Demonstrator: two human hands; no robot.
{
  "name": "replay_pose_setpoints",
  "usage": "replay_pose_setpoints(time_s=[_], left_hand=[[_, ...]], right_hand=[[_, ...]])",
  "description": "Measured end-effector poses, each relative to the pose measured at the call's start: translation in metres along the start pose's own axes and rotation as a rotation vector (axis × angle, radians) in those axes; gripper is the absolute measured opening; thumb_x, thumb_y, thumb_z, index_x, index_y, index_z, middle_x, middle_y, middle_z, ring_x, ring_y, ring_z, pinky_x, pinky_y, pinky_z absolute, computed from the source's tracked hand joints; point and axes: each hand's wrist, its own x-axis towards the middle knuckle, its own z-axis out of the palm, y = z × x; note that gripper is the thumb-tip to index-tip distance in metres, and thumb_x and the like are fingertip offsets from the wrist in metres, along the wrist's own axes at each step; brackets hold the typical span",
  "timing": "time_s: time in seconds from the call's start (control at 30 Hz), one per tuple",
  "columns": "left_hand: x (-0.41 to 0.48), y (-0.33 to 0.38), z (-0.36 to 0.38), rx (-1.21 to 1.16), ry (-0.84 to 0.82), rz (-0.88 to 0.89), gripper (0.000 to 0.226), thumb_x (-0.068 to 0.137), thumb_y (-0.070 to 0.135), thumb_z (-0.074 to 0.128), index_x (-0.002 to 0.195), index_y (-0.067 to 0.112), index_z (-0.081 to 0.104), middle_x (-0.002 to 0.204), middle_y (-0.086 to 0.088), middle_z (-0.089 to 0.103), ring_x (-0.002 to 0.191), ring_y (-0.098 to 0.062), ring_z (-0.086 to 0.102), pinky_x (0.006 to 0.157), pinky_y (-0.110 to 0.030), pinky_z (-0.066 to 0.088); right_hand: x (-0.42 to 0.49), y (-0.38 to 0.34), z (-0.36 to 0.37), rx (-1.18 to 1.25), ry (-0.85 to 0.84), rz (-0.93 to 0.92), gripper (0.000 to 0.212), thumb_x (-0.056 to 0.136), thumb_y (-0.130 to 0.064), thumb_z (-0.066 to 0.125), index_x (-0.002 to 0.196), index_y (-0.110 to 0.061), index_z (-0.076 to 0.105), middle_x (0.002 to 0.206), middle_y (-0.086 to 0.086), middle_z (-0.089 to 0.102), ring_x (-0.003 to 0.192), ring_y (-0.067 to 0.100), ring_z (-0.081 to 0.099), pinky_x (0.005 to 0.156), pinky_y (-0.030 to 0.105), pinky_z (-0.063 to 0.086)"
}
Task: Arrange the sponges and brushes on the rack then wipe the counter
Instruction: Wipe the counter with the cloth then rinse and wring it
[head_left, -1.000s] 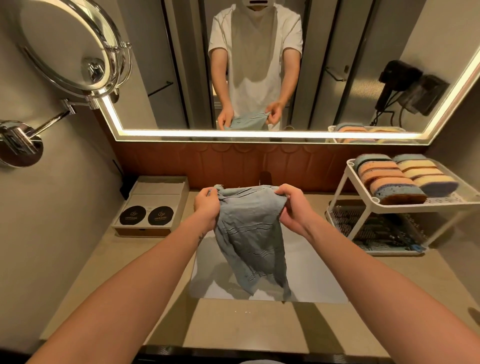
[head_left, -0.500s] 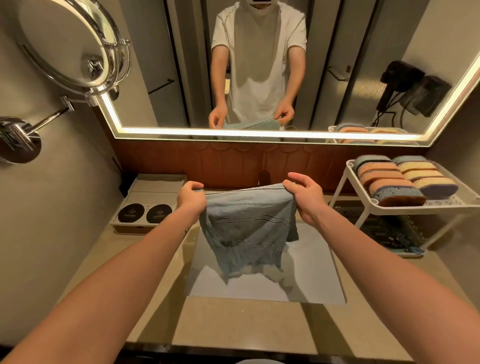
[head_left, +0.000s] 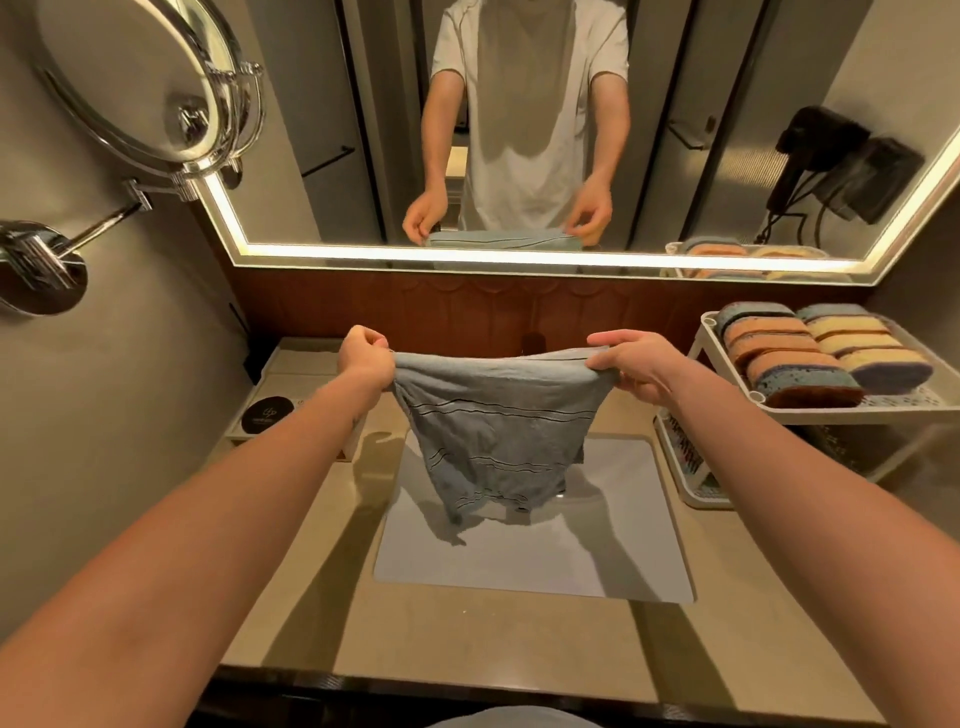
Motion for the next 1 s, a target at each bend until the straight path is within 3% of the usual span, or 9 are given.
replay_pose_setpoints(time_s=[0.13,0.27,0.37,0.47,0.57,0.67,0.77,0.93,1.0], left_hand=[[-0.004,0.008,0.001,-0.309,-0.112,-0.205,0.018,0.102,0.015,0.055,0.12,0.011,0.055,0.123,-0.015,0.059,0.101,-0.027,0.058,0.081,-0.039,0.053],[-0.009,0.016,0.007,-0.337,-0.285,-0.231,0.036,0.094,0.008,0.069,0.128,0.004,0.057,0.119,-0.01,0.062,0.095,-0.021,0.061,0.084,-0.032,0.048],[-0.013,0.024,0.006,-0.213,-0.402,-0.215,0.043,0.096,0.001,0.064,0.136,0.0,0.052,0.124,-0.008,0.057,0.089,-0.015,0.053,0.089,-0.026,0.037],[-0.012,0.026,0.002,-0.071,-0.476,-0.177,0.048,0.091,-0.006,0.067,0.137,0.004,0.054,0.13,-0.01,0.052,0.112,-0.025,0.049,0.095,-0.031,0.04],[-0.006,0.017,0.002,0.063,-0.456,-0.136,0.047,0.085,-0.008,0.072,0.124,0.015,0.059,0.133,-0.011,0.051,0.123,-0.029,0.048,0.106,-0.04,0.046],[-0.003,0.007,0.005,0.213,-0.416,-0.088,0.036,0.083,-0.009,0.067,0.097,0.024,0.06,0.129,-0.012,0.051,0.118,-0.03,0.05,0.098,-0.042,0.052],[-0.006,0.003,0.01,0.236,-0.343,-0.064,0.036,0.088,-0.01,0.052,0.106,0.02,0.06,0.133,-0.007,0.033,0.104,-0.027,0.048,0.087,-0.035,0.049],[-0.012,0.006,0.014,0.106,-0.137,0.023,0.04,0.087,-0.017,0.05,0.109,0.012,0.065,0.152,-0.01,0.021,0.125,-0.03,0.046,0.087,-0.028,0.042],[-0.013,0.008,0.013,0.062,-0.111,0.072,0.041,0.085,-0.019,0.05,0.103,0.013,0.068,0.149,-0.008,0.029,0.122,-0.027,0.049,0.082,-0.027,0.044]], right_hand=[[0.015,0.012,-0.003,-0.287,0.173,-0.261,0.019,0.087,-0.01,0.075,0.096,-0.026,0.072,0.107,0.005,0.066,0.102,0.024,0.062,0.087,0.038,0.057],[0.017,0.019,-0.001,-0.472,0.205,-0.359,0.016,0.093,-0.015,0.068,0.107,-0.02,0.074,0.107,0.002,0.067,0.101,0.02,0.061,0.087,0.036,0.054],[0.022,0.025,0.001,-0.534,0.211,-0.315,0.016,0.096,-0.013,0.064,0.109,-0.015,0.073,0.109,0.005,0.067,0.103,0.023,0.062,0.089,0.04,0.057],[0.027,0.028,-0.002,-0.445,0.228,-0.182,0.014,0.095,-0.015,0.064,0.108,-0.015,0.07,0.113,0.009,0.067,0.102,0.024,0.063,0.077,0.033,0.056],[0.028,0.027,-0.007,-0.349,0.203,-0.078,0.031,0.091,-0.022,0.073,0.119,-0.011,0.064,0.117,0.009,0.063,0.109,0.026,0.061,0.089,0.037,0.057],[0.022,0.02,-0.009,-0.184,0.047,0.049,0.048,0.082,-0.019,0.083,0.125,-0.011,0.062,0.119,0.008,0.06,0.114,0.026,0.058,0.1,0.04,0.052],[0.017,0.016,-0.009,-0.189,-0.05,0.004,0.054,0.076,-0.003,0.084,0.125,-0.015,0.066,0.118,0.004,0.055,0.115,0.022,0.051,0.098,0.035,0.045],[0.017,0.022,-0.008,-0.426,-0.026,-0.156,0.025,0.084,-0.007,0.079,0.108,-0.013,0.076,0.109,0.004,0.067,0.108,0.022,0.059,0.083,0.031,0.045],[0.019,0.025,-0.006,-0.539,-0.003,-0.229,0.013,0.091,-0.013,0.072,0.102,-0.012,0.079,0.1,0.004,0.07,0.101,0.022,0.062,0.077,0.029,0.047]])
